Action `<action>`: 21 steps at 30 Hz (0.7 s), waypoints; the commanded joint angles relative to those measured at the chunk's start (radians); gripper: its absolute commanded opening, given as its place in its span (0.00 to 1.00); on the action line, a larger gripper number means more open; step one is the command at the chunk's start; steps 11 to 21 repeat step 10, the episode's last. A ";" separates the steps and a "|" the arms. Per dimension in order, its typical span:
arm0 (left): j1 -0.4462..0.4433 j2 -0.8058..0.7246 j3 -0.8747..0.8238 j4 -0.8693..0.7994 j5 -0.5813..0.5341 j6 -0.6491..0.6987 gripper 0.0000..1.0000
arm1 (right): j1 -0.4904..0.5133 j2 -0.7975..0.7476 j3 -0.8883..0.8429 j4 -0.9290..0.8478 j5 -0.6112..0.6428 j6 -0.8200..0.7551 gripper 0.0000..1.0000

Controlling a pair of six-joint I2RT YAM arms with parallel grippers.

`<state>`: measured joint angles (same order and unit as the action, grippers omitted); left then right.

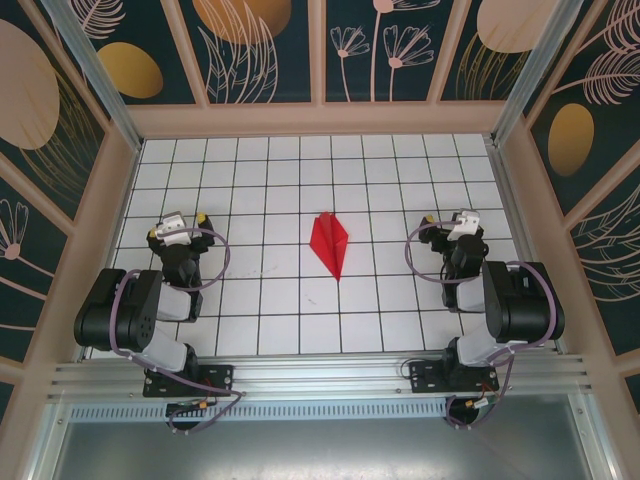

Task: Fold a paper plane with a square sheet of paper (pick it up from the middle)
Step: Reset both arms

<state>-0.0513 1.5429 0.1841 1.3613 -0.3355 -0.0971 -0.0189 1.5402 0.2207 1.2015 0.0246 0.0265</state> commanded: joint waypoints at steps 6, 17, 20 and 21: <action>0.007 0.002 0.017 0.033 0.023 0.005 0.99 | -0.007 0.002 0.010 0.053 -0.014 -0.010 0.99; 0.007 0.002 0.008 0.048 0.023 0.009 0.99 | -0.007 0.002 0.009 0.053 -0.014 -0.010 0.99; 0.007 0.002 0.008 0.048 0.023 0.009 0.99 | -0.007 0.002 0.009 0.053 -0.014 -0.010 0.99; 0.007 0.002 0.008 0.048 0.023 0.009 0.99 | -0.007 0.002 0.009 0.053 -0.014 -0.010 0.99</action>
